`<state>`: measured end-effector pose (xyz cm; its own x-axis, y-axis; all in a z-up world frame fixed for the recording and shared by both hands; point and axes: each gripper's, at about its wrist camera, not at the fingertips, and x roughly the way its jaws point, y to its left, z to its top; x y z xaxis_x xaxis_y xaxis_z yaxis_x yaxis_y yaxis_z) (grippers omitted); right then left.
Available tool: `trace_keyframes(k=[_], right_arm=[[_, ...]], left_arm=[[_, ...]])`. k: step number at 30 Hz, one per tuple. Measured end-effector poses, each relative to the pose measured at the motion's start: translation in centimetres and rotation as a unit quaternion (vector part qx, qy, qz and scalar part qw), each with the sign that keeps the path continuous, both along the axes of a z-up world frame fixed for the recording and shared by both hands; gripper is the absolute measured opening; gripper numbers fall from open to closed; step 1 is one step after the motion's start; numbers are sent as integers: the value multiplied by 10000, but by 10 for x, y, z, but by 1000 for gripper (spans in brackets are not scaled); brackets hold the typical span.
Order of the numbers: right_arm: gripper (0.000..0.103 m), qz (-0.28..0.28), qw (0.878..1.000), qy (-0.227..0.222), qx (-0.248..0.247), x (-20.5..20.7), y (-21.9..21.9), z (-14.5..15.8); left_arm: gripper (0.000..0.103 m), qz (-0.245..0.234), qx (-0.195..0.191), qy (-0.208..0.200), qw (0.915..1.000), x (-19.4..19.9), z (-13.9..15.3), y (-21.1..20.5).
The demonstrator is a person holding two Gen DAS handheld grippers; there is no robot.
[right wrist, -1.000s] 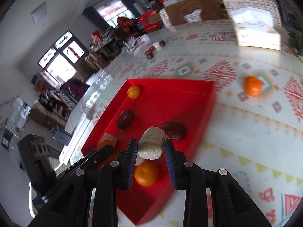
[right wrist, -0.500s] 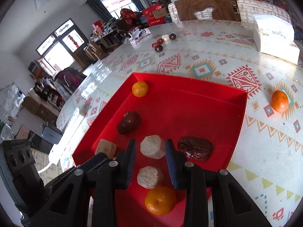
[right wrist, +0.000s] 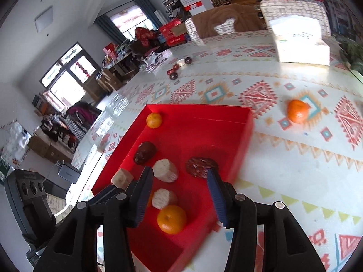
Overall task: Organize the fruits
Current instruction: 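Move both tools away from the tray back toward the fruit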
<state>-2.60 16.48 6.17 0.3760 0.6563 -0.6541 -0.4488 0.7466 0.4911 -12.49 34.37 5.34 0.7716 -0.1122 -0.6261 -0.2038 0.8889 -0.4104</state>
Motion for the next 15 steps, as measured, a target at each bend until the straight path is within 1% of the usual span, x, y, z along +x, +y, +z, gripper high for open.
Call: trace_keyframes(k=[3,7,12,15], right_arm=[[62,-162,9998,10,107,-6,-21,1],[63,-463,9987,22,217,-13,-49,0],[64,-1040,9922,268,636,-16,-98,-4],[64,-1146,9900,377,737,-17,-121,-4]], left_arm=[[66,-69,191,-39,9998,-1,7,-14],[66,-217,378,-72,9990,-1,14,-37],[66,-392,571,-119,9975,-3,22,-61],[66,-473,743,-170,9960,-6,29,-77]])
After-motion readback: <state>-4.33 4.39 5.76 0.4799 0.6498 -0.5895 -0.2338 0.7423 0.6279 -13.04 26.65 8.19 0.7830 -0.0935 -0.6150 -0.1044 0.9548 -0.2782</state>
